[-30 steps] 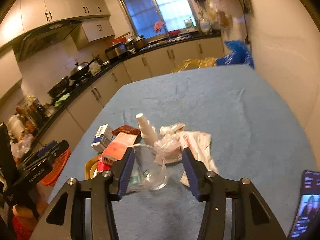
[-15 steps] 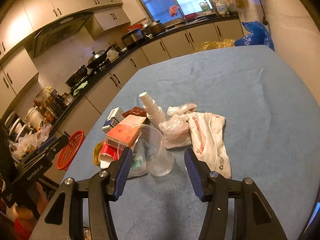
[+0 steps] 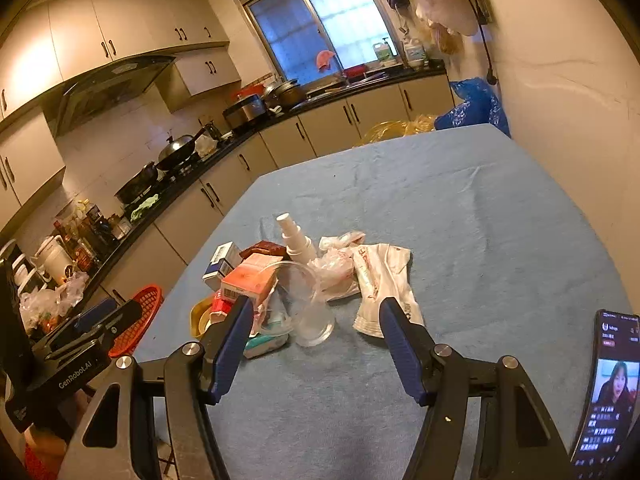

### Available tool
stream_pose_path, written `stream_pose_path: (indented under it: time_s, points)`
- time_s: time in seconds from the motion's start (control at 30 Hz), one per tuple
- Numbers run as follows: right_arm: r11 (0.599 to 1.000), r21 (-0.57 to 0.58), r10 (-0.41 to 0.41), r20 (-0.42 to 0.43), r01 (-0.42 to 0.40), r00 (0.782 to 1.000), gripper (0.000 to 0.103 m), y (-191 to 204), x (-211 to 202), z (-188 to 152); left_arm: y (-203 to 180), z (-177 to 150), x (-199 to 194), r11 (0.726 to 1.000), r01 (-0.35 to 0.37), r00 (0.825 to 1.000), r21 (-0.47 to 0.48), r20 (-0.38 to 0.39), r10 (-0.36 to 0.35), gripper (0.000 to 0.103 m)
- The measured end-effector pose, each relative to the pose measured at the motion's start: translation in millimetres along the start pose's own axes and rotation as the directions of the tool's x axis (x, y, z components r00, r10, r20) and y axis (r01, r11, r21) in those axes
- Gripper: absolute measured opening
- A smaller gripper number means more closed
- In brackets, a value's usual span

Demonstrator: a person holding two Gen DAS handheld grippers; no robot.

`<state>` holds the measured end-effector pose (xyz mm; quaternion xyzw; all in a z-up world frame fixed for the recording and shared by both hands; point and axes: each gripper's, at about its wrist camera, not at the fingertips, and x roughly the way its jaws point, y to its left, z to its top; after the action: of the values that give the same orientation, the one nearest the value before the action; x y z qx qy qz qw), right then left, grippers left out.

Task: Collect trash
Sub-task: 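Move both tools back over the table toward the gold tray, then grasp the gold tray rim with the left tool while the right tool grasps the clear bowl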

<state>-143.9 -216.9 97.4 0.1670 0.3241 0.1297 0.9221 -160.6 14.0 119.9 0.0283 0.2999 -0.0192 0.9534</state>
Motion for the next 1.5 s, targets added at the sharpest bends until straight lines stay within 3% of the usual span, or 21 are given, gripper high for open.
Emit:
stream_pose_path:
  time_s: [0.3, 0.37, 0.63, 0.73, 0.87, 0.97, 1.23, 1.37, 1.5]
  points:
    - [0.996, 0.057, -0.070, 0.041, 0.068, 0.997, 0.070, 10, -2, -1, 27, -6, 15, 0.997, 0.069, 0.998, 0.023, -0.013, -0.068, 0.065]
    - [0.995, 0.102, -0.020, 0.021, 0.017, 1.000, 0.070, 5, 1, 2, 34, -8, 22, 0.996, 0.078, 0.997, 0.034, -0.026, -0.077, 0.065]
    - [0.991, 0.131, -0.018, -0.082, 0.029, 0.996, 0.071, -1, 34, 14, 49, -9, 70, 0.992, 0.121, 0.985, -0.020, -0.121, -0.122, 0.066]
    - [0.989, 0.147, -0.011, -0.106, 0.026, 0.994, 0.061, -7, 46, 18, 48, -6, 84, 0.992, 0.120, 0.982, -0.026, -0.145, -0.123, 0.066]
    - [0.988, 0.149, -0.009, -0.137, 0.030, 0.991, 0.052, -11, 58, 21, 43, -5, 106, 0.993, 0.115, 0.974, -0.012, -0.194, -0.115, 0.055]
    - [0.990, 0.133, -0.017, -0.156, 0.038, 0.988, 0.051, -9, 69, 21, 39, -7, 118, 0.994, 0.112, 0.968, -0.008, -0.224, -0.111, 0.049]
    - [0.994, 0.073, -0.057, -0.236, 0.076, 0.970, 0.031, -3, 102, 13, 42, -14, 141, 0.995, 0.099, 0.955, -0.022, -0.277, -0.101, 0.044]
    - [0.994, 0.046, -0.080, -0.251, 0.094, 0.965, 0.023, 1, 107, 5, 44, -22, 150, 0.994, 0.108, 0.943, -0.033, -0.313, -0.113, 0.024]
    - [0.995, 0.032, -0.087, -0.237, 0.097, 0.968, 0.020, 3, 101, 2, 41, -26, 146, 0.994, 0.101, 0.949, -0.028, -0.296, -0.105, 0.013]
